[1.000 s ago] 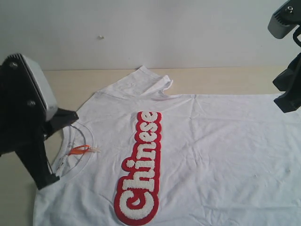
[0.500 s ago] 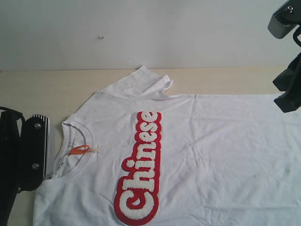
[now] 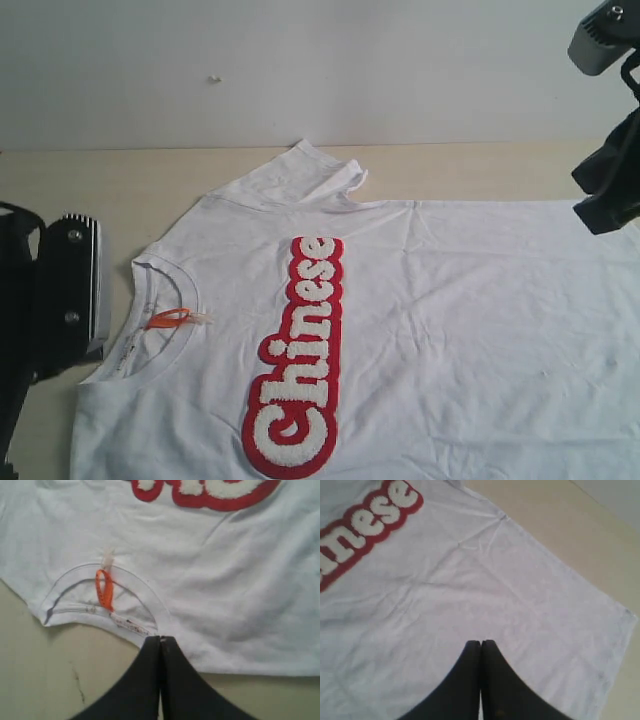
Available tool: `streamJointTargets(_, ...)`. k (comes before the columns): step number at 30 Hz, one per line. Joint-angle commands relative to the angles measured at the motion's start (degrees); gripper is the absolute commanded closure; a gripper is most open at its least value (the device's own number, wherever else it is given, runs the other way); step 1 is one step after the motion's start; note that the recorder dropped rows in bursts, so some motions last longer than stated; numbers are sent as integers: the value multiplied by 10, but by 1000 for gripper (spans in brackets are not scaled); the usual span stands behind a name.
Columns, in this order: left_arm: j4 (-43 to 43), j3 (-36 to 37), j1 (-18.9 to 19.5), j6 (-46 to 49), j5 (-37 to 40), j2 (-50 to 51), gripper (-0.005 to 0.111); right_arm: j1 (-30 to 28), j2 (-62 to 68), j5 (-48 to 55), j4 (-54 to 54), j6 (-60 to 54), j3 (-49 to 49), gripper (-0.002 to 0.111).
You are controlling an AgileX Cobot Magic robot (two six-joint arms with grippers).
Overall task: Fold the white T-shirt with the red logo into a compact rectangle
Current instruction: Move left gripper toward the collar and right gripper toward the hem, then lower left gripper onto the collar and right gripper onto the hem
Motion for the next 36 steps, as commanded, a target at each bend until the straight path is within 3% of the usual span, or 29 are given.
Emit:
streamJointTargets(1, -9, -56, 59, 37, -9, 61, 107, 0, 1, -18, 99, 3, -4, 108)
streamJointTargets(6, -70, -135, 115, 145, 28, 150, 107, 0, 26, 59, 48, -101, -4, 108)
streamJointTargets(11, -162, -206, 128, 298, 55, 246, 107, 0, 88, 111, -93, -168, -4, 108)
streamJointTargets(18, -165, -293, 131, 314, 65, 359, 107, 0, 153, 105, -120, -352, -4, 108)
streamJointTargets(30, -178, -350, 139, 279, 96, 453, 104, 0, 225, 11, -86, -346, -4, 108)
streamJointTargets(32, -194, -350, 139, 279, 104, 452, 88, 0, 225, -23, -84, -321, -4, 108)
streamJointTargets(34, -196, -350, 139, 277, 120, 452, 56, 0, 225, -43, -84, -282, -4, 108)
streamJointTargets(36, -196, -350, 139, 245, 115, 452, 23, 0, 225, -42, -87, -273, -4, 100)
